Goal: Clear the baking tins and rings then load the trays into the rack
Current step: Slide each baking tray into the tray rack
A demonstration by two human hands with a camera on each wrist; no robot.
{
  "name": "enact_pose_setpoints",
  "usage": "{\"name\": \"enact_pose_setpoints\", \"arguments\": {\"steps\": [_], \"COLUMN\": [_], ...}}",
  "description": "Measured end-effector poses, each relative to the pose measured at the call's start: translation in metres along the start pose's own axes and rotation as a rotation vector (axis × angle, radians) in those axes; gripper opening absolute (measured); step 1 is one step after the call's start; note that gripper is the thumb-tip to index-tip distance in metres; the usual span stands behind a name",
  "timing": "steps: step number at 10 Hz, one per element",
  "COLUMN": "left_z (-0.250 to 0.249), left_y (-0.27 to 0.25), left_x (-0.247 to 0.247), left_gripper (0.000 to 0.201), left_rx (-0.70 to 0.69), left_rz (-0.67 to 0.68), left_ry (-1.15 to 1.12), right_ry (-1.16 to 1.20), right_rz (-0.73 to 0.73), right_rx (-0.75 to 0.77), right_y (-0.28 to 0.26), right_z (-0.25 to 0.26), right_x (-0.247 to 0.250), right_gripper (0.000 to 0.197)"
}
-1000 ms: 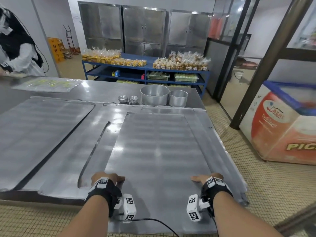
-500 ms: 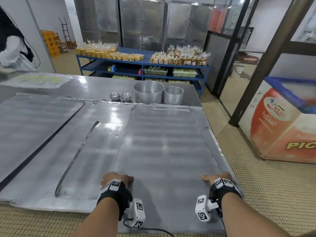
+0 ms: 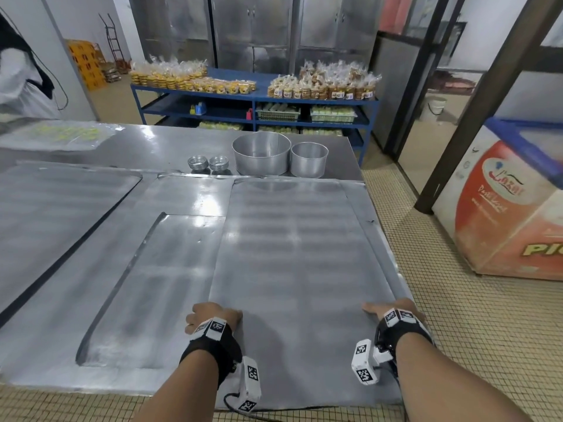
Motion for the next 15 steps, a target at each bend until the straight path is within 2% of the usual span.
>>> {"name": "enact_pose_setpoints", "arguments": {"steps": [1, 2, 3, 4, 5, 6, 7, 8, 9, 11, 12, 13, 14, 15], "left_z": [-0.005, -0.004, -0.006, -0.003, -0.001, 0.002, 0.012, 0.020, 0.029, 0.058, 0.078, 0.096, 0.111, 0.132], "left_y": [-0.002, -0.003, 0.006, 0.036, 0.023, 0.001, 0.001, -0.003, -0.004, -0.007, -0.001, 0.009, 0.000, -0.001], "left_x": [-0.003, -0.004, -0.006, -0.009, 0.002, 0.022, 0.038, 0.056, 0.077, 0.119, 0.138, 0.147, 0.155, 0.154], "left_gripper": [0.087, 0.084, 0.089, 0.090, 0.079, 0.050, 0.044, 0.041, 0.041, 0.048, 0.088, 0.088, 0.047, 0.045], "left_rx": [0.011, 0.033, 0.033, 0.010, -0.001, -0.029, -0.044, -0.071, -0.090, -0.100, -0.104, -0.115, -0.168, -0.143], "left_rz": [-0.008, -0.012, 0.001, -0.006, -0.002, 0.017, 0.024, 0.009, -0.005, 0.031, 0.005, 0.030, 0.057, 0.089], "left_ry": [0.007, 0.009, -0.005, 0.006, 0.023, 0.004, 0.004, 0.005, 0.049, 0.084, 0.035, 0.093, 0.147, 0.168], "right_ry": [-0.065, -0.097, -0.066, -0.038, -0.011, 0.031, 0.083, 0.091, 0.087, 0.095, 0.128, 0.147, 0.130, 0.170], "right_rz": [0.004, 0.032, 0.063, 0.092, 0.141, 0.196, 0.247, 0.234, 0.227, 0.204, 0.202, 0.176, 0.153, 0.145], "right_rx": [-0.031, -0.065, -0.068, -0.032, 0.013, 0.023, 0.023, 0.045, 0.054, 0.068, 0.047, 0.003, -0.045, -0.083], "right_y": [-0.003, -0.001, 0.077, 0.094, 0.032, -0.015, -0.040, -0.061, -0.084, -0.127, -0.149, -0.173, -0.189, -0.200], "right_z": [0.000, -0.004, -0.021, -0.016, 0.001, 0.007, 0.001, -0.004, -0.009, -0.026, -0.038, -0.051, -0.069, -0.088], "right_x": [0.002, 0.004, -0.011, -0.015, -0.005, -0.004, -0.012, -0.023, -0.033, -0.060, -0.078, -0.090, -0.104, -0.117], "right_gripper": [0.092, 0.104, 0.143, 0.142, 0.108, 0.071, 0.058, 0.090, 0.092, 0.082, 0.088, 0.088, 0.093, 0.087]}}
Point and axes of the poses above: each hand's wrist, its own y-axis towards the middle knuckle, its own x-axis out of the back of the hand, z = x × y, the point moved 9 cm from there along y, towards the middle knuckle, and after that the axes turned 13 degrees about z, right-handed, at the moved point
